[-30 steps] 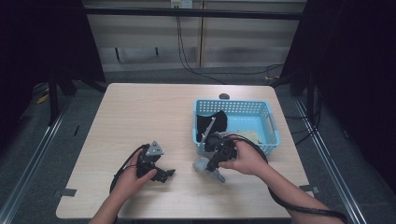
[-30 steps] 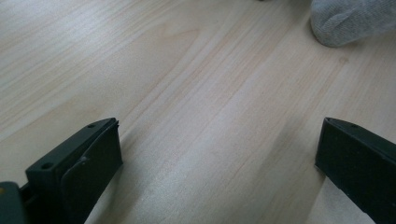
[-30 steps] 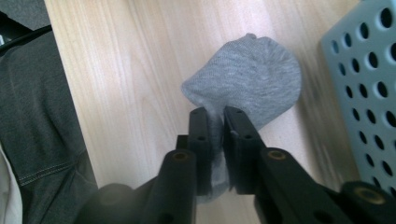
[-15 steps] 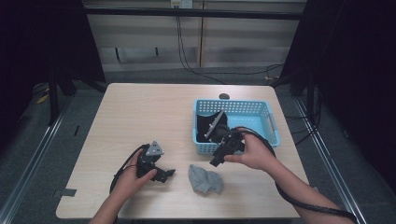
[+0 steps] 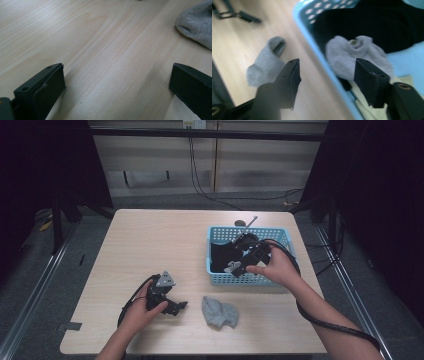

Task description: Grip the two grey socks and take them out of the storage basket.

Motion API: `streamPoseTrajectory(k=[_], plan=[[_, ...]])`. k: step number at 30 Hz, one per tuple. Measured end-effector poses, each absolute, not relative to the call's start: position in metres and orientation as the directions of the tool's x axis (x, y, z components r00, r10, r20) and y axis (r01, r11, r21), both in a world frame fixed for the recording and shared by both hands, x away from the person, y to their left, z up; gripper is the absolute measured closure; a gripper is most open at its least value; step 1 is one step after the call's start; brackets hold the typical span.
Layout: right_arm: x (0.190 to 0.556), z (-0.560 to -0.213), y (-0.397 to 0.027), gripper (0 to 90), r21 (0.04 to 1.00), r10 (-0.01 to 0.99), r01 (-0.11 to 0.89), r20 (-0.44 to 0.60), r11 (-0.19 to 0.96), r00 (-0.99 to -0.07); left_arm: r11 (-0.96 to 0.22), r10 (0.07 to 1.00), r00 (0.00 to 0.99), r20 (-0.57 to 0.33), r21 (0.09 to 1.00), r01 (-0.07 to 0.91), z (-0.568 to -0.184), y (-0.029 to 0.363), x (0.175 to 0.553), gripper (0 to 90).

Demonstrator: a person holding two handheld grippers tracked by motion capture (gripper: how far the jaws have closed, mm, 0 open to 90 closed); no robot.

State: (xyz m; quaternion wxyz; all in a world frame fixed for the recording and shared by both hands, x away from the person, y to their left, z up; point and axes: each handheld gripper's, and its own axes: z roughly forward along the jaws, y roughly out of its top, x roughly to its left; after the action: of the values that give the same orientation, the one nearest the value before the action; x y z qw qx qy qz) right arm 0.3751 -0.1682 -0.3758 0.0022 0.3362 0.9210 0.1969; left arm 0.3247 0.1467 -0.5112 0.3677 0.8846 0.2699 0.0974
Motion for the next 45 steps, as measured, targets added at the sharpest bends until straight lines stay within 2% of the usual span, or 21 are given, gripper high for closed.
streamPoseTrajectory(k=[3, 11, 33, 38, 41, 45], plan=[[0.385, -0.379, -0.175, 32.6, 0.362, 0.660, 0.653, 0.124, 0.665, -0.741, -0.583, 0.549, 0.836, -0.027, 0.703, 0.406, -0.511, 0.147, 0.325, 0.0], [0.402, -0.391, -0.184, 31.5, 0.346, 0.713, 0.699, 0.110, 0.626, -0.693, -0.584, 0.549, 0.835, -0.029, 0.702, 0.408, -0.511, 0.147, 0.325, 0.0], [0.420, -0.434, -0.194, 32.4, 0.293, 0.765, 0.760, 0.123, 0.580, -0.632, -0.586, 0.547, 0.836, -0.026, 0.701, 0.406, -0.511, 0.147, 0.325, 0.0], [0.420, -0.442, -0.194, 39.8, 0.271, 0.764, 0.767, 0.141, 0.582, -0.629, -0.586, 0.548, 0.836, -0.026, 0.701, 0.406, -0.511, 0.147, 0.325, 0.0], [0.421, -0.445, -0.194, 47.8, 0.253, 0.762, 0.769, 0.147, 0.587, -0.631, -0.586, 0.547, 0.836, -0.027, 0.701, 0.406, -0.511, 0.147, 0.325, 0.0], [0.421, -0.448, -0.195, 64.8, 0.226, 0.755, 0.766, 0.151, 0.602, -0.638, -0.586, 0.548, 0.836, -0.026, 0.701, 0.406, -0.511, 0.147, 0.325, 0.0]])
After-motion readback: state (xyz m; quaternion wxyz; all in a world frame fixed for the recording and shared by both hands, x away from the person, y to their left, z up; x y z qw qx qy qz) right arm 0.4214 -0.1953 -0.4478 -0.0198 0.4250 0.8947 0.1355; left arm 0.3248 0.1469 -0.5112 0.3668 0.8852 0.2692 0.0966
